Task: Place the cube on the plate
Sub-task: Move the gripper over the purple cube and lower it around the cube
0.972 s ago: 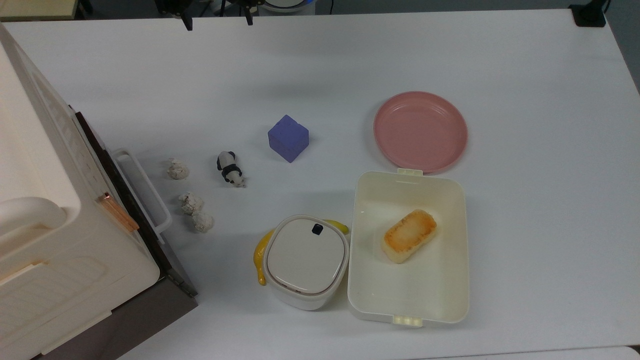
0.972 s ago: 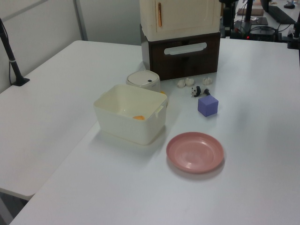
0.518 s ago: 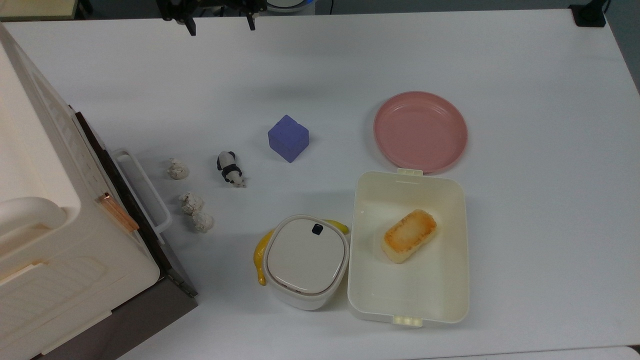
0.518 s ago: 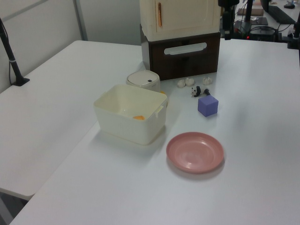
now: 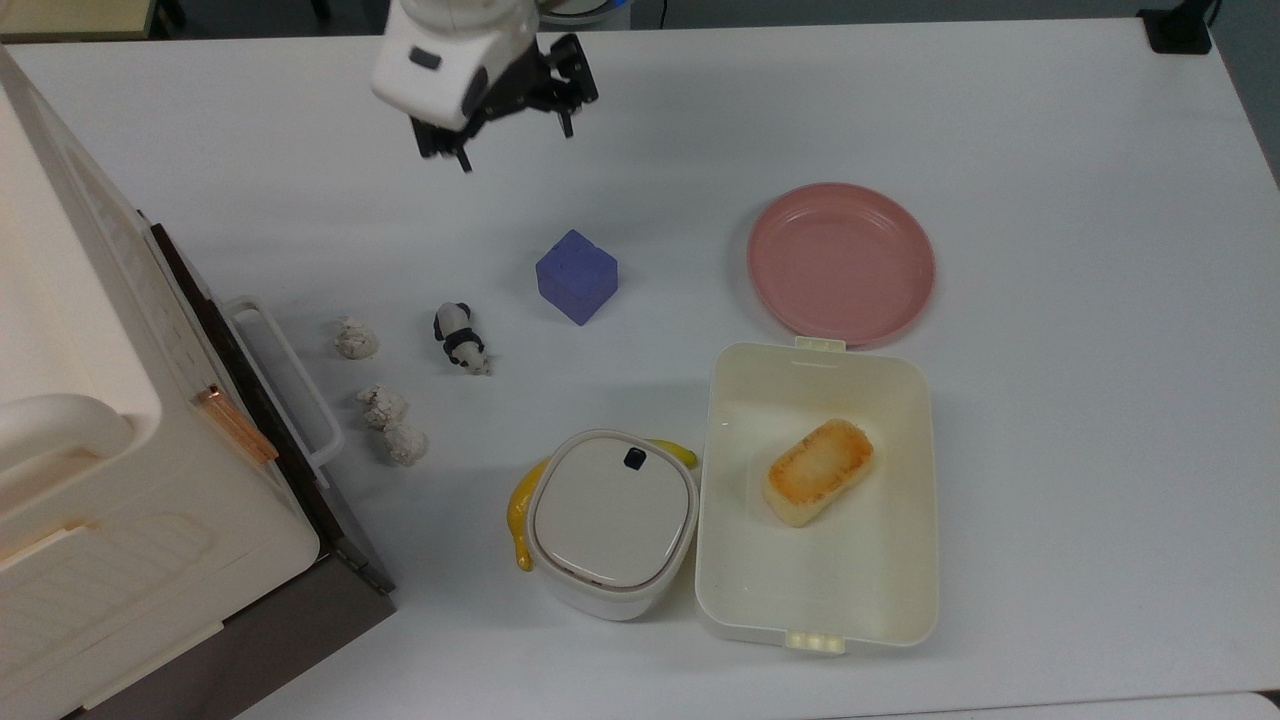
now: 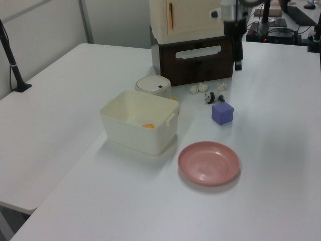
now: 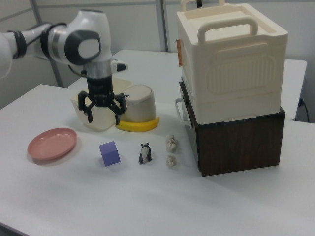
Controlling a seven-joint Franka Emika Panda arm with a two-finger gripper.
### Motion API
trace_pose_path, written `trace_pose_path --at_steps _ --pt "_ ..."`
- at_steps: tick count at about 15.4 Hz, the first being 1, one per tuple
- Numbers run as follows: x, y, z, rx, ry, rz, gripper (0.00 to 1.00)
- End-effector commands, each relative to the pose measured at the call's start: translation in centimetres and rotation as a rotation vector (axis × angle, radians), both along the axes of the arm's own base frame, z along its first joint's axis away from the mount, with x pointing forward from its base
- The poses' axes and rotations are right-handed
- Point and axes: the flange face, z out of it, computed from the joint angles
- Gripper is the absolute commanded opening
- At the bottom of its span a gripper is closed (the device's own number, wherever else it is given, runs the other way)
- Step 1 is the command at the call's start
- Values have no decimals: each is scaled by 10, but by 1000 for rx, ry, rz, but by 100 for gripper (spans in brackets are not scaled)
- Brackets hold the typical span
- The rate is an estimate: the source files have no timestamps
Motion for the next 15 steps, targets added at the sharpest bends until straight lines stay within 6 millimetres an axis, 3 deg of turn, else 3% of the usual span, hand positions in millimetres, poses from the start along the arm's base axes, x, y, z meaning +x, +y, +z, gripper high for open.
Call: trace_pose_path --at_steps 1,4,8,15 --pt "0 18 -43 -18 -14 100 100" --pt "16 38 -87 -78 -9 162 100" --pt "14 49 -120 -104 12 202 100" --pt "22 67 -155 -166 30 183 98"
